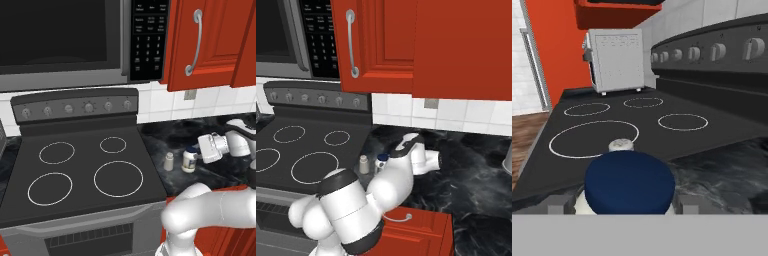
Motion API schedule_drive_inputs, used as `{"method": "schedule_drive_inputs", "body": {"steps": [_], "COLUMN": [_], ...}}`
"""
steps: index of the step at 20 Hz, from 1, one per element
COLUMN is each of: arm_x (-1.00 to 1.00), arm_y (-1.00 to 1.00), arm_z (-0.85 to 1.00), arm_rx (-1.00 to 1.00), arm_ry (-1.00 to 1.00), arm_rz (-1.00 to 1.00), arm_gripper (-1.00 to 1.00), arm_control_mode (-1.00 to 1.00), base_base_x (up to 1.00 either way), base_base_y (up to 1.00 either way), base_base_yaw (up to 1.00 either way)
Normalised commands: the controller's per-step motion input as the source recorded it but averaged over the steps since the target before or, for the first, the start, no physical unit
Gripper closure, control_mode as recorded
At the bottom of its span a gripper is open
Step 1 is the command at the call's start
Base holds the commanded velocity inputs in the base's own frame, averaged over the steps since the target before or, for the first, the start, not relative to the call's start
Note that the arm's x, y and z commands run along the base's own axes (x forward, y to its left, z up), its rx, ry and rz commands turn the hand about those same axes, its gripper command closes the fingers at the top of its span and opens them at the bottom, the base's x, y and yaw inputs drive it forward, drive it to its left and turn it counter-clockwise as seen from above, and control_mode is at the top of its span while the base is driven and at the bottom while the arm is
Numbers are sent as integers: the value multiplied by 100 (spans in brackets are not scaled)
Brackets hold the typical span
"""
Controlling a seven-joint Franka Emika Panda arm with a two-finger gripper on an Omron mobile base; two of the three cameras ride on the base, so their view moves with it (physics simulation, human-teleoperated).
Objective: Take 2 condiments from the cabinet and move them on the counter near the stove.Make sure the condiments are lined up with each other, next to each other.
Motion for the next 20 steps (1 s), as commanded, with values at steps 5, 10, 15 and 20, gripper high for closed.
{"method": "schedule_drive_inputs", "body": {"steps": [5,10,15,20], "arm_x": [21,-1,-11,0], "arm_y": [1,24,40,40], "arm_z": [-24,-28,-23,-22], "arm_rx": [0,-1,-2,-1], "arm_ry": [0,-11,-21,-13], "arm_rz": [1,1,0,0], "arm_gripper": [100,100,100,100], "arm_control_mode": [-100,-100,-100,-100], "base_base_x": [0,0,0,0], "base_base_y": [0,0,0,0], "base_base_yaw": [0,0,0,0]}}
